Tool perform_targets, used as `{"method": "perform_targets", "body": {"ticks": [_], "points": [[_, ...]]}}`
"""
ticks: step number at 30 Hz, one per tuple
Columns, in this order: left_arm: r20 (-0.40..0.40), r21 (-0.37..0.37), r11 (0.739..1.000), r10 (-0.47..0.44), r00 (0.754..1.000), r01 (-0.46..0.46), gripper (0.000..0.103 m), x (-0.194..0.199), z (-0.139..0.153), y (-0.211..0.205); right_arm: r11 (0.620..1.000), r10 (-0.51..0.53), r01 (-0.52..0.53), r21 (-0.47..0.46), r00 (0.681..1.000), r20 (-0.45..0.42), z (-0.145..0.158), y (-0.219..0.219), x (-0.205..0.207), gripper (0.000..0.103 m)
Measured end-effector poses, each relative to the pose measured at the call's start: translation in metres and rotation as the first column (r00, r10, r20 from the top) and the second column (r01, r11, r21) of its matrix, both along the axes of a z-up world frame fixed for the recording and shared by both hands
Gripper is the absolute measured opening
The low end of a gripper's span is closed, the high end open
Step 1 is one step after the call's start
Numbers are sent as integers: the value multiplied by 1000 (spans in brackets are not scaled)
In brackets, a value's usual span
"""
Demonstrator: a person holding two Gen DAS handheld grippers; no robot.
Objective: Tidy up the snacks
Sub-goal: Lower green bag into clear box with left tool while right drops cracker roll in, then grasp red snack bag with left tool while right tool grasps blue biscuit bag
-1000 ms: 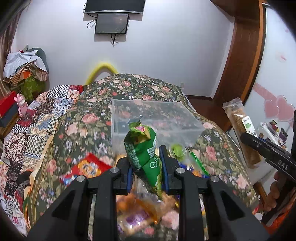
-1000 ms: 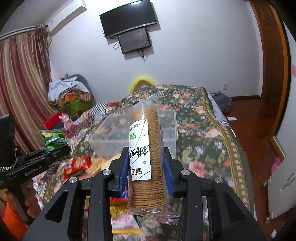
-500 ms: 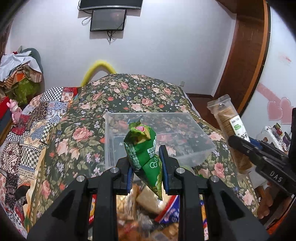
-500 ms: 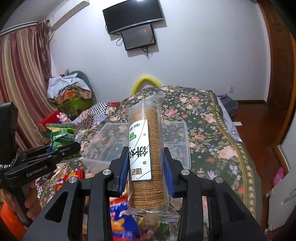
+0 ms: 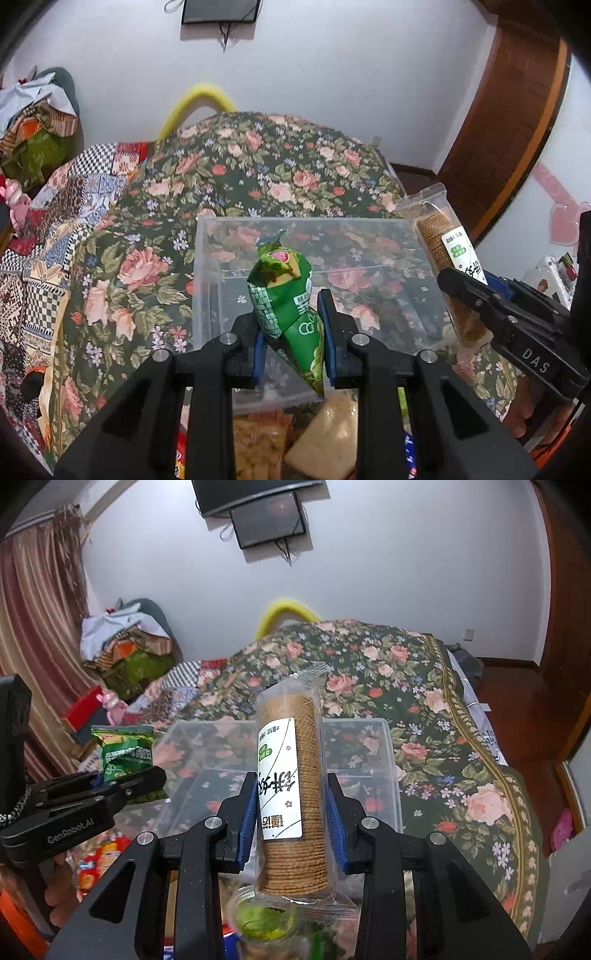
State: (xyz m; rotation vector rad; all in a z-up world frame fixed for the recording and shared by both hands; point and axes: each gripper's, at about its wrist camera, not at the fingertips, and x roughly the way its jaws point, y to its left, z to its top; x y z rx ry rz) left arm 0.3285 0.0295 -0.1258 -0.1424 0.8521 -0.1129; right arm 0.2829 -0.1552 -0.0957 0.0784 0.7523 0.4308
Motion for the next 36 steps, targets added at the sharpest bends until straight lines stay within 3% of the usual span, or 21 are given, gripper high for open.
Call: {"method": "perform_targets", "body": {"ticks": [11,16,19,21,24,30,33,36], "points": [[-88,54,999,3,996,2,25,15,-29,-7,996,4,-12,-92,996,-87,-21,7,18,33],[-102,61,998,-18,995,24,27,8,-33,-9,991,-2,-6,-131,998,-60,-18,7,10,35],[-85,65,997,-25,996,31,35,-1,-26,-8,992,5,-12,-122,998,-55,-13,4,4,36],[-55,62,997,-30,998,34,48,-12,-18,-6,993,11,-16,-115,999,-42,-7,1,-5,38],[-10,58,998,-37,999,38,58,-30,-3,-1,996,17,-19,-92,1000,-24,0,-4,-16,42],[65,63,998,-27,998,22,69,-71,23,16,998,39,-38,-51,999,37,24,-11,-53,47],[75,77,997,-20,997,14,71,-89,26,25,997,49,-44,-59,996,76,31,-10,-74,59],[74,100,995,-14,997,7,72,-107,23,33,996,64,-58,-63,994,92,31,-7,-91,61]]}}
